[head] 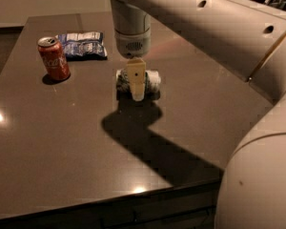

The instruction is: Knock 7up can over

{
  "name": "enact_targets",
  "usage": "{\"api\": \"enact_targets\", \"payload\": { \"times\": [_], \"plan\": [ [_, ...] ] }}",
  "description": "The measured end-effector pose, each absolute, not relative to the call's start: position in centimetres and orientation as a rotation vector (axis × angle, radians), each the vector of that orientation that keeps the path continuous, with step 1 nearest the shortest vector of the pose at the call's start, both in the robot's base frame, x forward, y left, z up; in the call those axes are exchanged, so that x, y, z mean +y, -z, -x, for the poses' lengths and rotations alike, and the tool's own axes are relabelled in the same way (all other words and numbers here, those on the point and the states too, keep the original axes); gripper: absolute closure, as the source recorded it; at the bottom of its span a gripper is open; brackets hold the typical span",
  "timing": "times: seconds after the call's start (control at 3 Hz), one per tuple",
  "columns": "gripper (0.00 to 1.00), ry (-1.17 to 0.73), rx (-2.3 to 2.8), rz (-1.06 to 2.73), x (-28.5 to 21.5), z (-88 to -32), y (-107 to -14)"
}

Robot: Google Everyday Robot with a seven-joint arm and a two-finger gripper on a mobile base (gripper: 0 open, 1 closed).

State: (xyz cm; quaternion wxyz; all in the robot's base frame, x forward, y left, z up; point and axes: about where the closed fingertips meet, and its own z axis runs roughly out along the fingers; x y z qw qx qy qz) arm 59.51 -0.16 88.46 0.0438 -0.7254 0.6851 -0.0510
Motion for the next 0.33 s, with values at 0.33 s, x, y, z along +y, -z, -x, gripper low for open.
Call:
{"api": "enact_targets", "payload": {
  "times": [0.33],
  "plan": [
    [0.0,0.155,2.08,2.213,0.1,-59.68,-88.39]
  ]
}}
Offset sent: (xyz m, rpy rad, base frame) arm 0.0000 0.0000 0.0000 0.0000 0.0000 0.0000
